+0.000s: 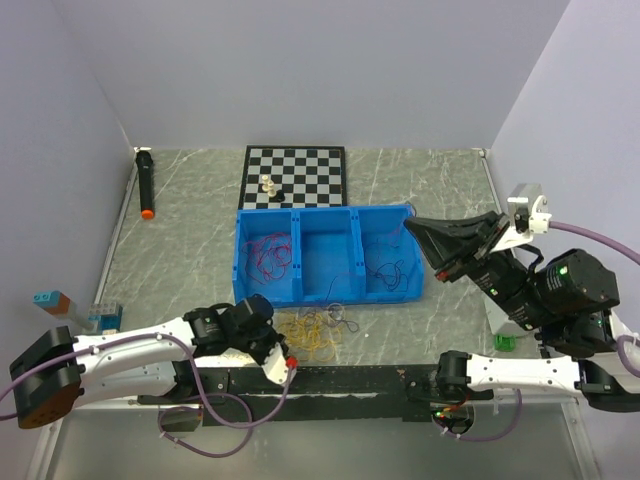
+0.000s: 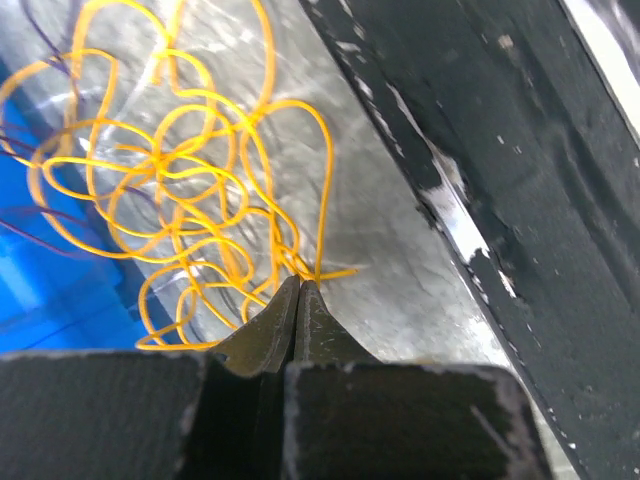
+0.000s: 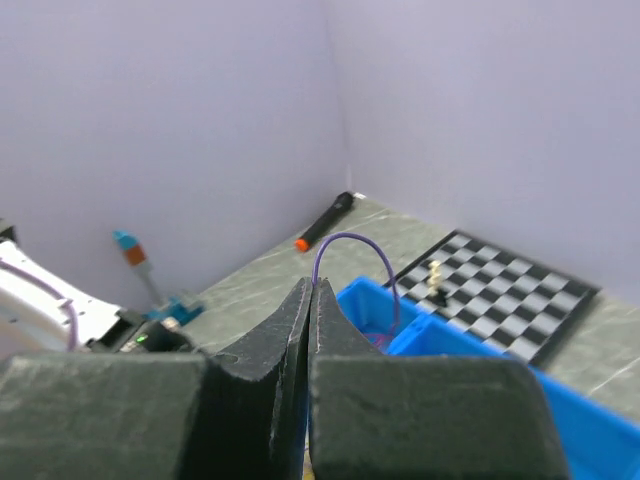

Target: Untangle the cables

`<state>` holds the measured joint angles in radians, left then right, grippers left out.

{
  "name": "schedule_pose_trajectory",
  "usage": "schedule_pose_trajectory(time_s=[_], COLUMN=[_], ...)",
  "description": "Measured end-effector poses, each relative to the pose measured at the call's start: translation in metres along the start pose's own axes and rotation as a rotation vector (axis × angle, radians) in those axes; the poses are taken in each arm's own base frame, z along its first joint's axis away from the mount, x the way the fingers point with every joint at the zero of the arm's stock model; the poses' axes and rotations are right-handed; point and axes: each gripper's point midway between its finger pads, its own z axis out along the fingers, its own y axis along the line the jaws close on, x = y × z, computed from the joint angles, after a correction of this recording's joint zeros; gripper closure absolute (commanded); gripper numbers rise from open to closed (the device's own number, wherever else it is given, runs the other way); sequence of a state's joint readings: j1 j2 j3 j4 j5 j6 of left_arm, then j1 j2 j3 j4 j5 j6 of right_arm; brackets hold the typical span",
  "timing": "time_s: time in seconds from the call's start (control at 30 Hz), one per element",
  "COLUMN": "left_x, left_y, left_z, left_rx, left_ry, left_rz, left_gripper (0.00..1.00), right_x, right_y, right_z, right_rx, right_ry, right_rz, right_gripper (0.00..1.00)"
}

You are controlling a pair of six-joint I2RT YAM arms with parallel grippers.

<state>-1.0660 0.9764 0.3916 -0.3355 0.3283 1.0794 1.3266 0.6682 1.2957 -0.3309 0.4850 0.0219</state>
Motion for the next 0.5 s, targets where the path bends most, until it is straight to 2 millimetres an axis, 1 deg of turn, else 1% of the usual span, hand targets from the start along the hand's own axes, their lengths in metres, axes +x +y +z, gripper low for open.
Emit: schedule_pose_trajectory(time_s=[0.1, 0.2, 0.33, 0.43, 0.5], left_x=[0.006, 0.010, 0.013, 0.018, 0.018], left_y=[-0.006, -0.010, -0.014, -0.018, -0.018], left_z=[0.000, 0.000, -0.001, -0.001, -0.001], left_rx=[0.013, 0.021, 0.021, 0.024, 0.018], left_ry=[0.021, 0.032, 0.039, 0.050, 0.053], left_rz=[0.029, 0.045, 0.056, 0.059, 0.050], left_gripper=[0.99, 0.99, 0.99, 0.99, 0.99], right_x=[-0.013, -0.033, -0.069, -0.097, -0.114], right_y=[0.001, 0.001, 0.000, 0.000, 0.000], right_z=[0.006, 0.007, 0.003, -0.005, -0.010], right_rx=[0.003, -0.001, -0.005, -0.024, -0.039], right_ry=[-0.011, -0.036, -0.100, -0.158, -0.195], right_rz=[-0.062, -0.096, -0.115, -0.114, -0.112], right_gripper=[1.00, 1.00, 1.00, 1.00, 1.00])
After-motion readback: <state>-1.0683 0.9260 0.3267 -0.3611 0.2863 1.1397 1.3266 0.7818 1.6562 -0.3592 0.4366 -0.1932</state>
